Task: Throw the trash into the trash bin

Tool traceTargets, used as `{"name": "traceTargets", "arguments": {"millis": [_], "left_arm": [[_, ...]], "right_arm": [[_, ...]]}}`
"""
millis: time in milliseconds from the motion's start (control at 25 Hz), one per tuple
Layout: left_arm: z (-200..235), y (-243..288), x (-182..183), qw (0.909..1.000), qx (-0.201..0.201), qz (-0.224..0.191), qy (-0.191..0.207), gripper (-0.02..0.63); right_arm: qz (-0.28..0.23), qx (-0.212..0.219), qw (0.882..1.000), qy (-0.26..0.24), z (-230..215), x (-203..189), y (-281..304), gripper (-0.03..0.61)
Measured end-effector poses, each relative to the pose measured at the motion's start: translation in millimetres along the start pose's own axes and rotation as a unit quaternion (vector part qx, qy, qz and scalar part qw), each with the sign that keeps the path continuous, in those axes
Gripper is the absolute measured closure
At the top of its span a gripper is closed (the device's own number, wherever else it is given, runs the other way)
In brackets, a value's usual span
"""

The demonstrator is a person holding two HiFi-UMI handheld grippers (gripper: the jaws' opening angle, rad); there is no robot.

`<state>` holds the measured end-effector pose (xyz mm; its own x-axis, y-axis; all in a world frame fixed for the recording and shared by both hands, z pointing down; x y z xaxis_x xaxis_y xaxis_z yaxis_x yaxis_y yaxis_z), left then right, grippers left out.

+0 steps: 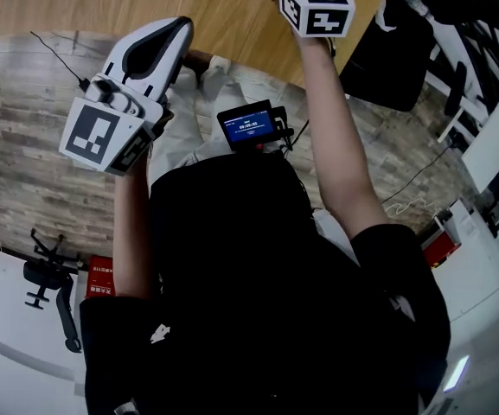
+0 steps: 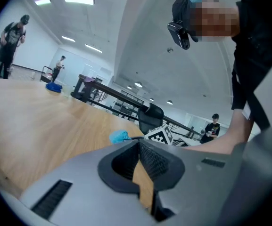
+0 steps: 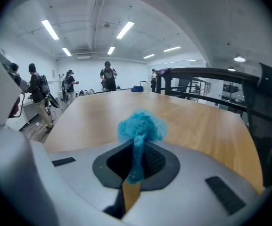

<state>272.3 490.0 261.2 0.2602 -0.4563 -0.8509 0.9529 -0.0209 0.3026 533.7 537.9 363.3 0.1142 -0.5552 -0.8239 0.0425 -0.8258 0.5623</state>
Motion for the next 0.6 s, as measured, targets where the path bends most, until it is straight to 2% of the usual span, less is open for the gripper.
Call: {"name": "traceTargets", "arguments": {"millis": [240, 440, 600], "left_arm": [[34.5, -56.9, -1.1, 0.9956, 0.077, -0.048, -0.023, 0.606], [83.0, -131.9, -6.6, 0.9863, 0.13, -0.092, -0.043, 0.605], [116.0, -195.9, -18.7, 0.9781, 0.171, -0.105, -0.057, 0.605]], "right_arm": [[-0.014, 0.09, 0.995, -0.051, 71.0, 33.1, 50.0, 0.577], [-0.018, 0.157, 0.983, -0.096, 169.6, 73.2, 104.6, 0.577], [-0.019, 0.199, 0.973, -0.112, 247.1, 92.1, 135.7, 0.577]]}}
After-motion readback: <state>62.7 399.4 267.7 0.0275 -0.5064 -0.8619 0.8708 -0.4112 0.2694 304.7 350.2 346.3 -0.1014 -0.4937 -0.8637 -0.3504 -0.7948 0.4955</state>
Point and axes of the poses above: the fingertips, and each gripper's own axes: y forward along the fingers, z to its left, x out of its top, the point moved 8 cm from there along -y, backward along the fingers, and after that the axes turned 6 degrees about x, right-handed, at the moved point
